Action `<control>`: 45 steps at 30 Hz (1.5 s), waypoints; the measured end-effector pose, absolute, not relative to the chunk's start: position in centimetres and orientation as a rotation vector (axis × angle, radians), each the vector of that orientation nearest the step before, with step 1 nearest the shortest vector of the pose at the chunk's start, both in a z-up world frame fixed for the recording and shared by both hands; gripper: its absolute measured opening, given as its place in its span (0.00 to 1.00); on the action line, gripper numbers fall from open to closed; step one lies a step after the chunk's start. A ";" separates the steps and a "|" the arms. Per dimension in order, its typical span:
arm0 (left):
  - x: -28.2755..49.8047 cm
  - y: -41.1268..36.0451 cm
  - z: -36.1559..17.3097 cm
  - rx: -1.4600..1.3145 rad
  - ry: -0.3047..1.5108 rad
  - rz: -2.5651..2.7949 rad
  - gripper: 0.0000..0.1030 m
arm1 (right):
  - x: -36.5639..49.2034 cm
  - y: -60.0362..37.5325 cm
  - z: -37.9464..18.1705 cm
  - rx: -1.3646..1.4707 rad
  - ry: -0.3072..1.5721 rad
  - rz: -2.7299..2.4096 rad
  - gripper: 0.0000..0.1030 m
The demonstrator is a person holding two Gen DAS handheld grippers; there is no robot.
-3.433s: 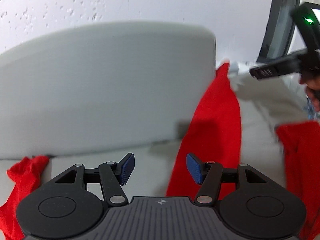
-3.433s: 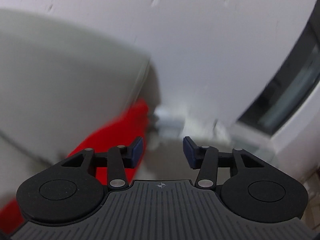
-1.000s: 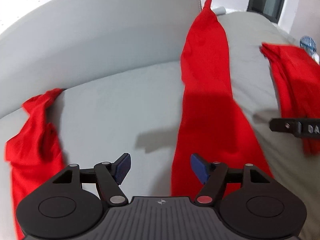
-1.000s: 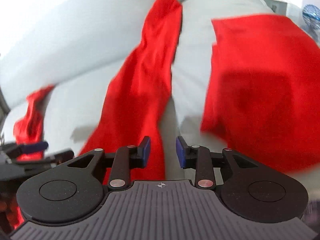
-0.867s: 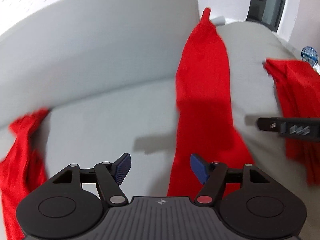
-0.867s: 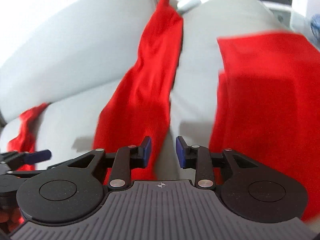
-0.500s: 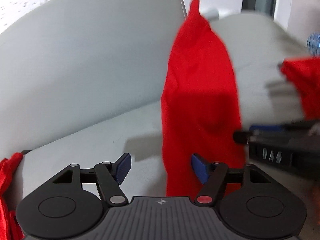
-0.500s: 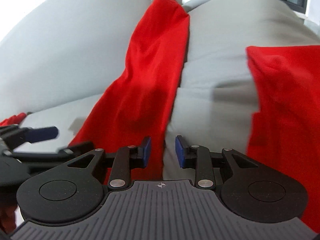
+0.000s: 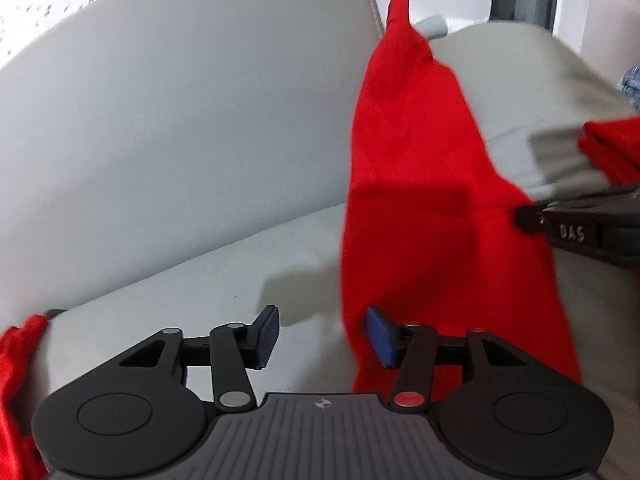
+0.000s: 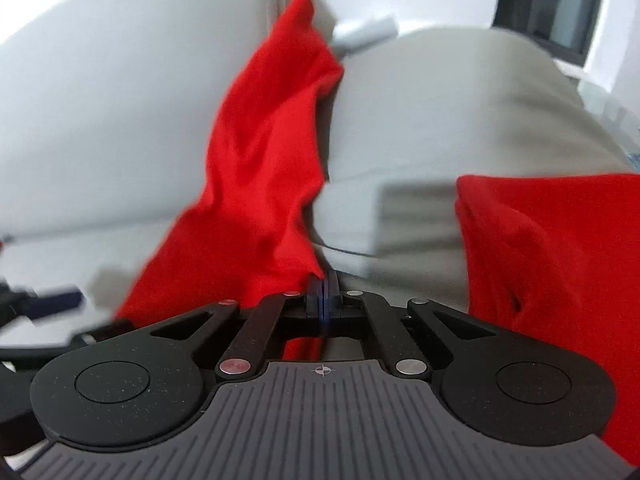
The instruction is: Fold clothes
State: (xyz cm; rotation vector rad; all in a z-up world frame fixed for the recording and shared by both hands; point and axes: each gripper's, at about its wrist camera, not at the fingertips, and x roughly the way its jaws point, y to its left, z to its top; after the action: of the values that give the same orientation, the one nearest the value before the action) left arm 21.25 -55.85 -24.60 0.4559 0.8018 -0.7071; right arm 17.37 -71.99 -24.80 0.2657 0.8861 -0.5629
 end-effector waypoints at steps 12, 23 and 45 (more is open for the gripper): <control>14.1 -46.1 -17.2 0.549 0.793 -0.769 0.62 | 11.0 -65.3 -17.2 0.374 0.897 -0.484 0.51; 2.4 -35.3 -14.9 0.723 0.808 -0.780 0.63 | -1.5 -49.3 -15.3 0.403 1.006 -0.336 0.53; -6.9 -23.2 -19.3 0.406 0.974 -0.549 0.65 | -11.5 -46.3 -19.7 0.533 1.080 -0.443 0.58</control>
State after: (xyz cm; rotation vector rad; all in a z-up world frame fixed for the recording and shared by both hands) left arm -6.87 -23.15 -19.31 0.4060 0.9741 -0.5493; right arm -11.47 -46.28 -19.71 0.5331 1.0801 -0.4426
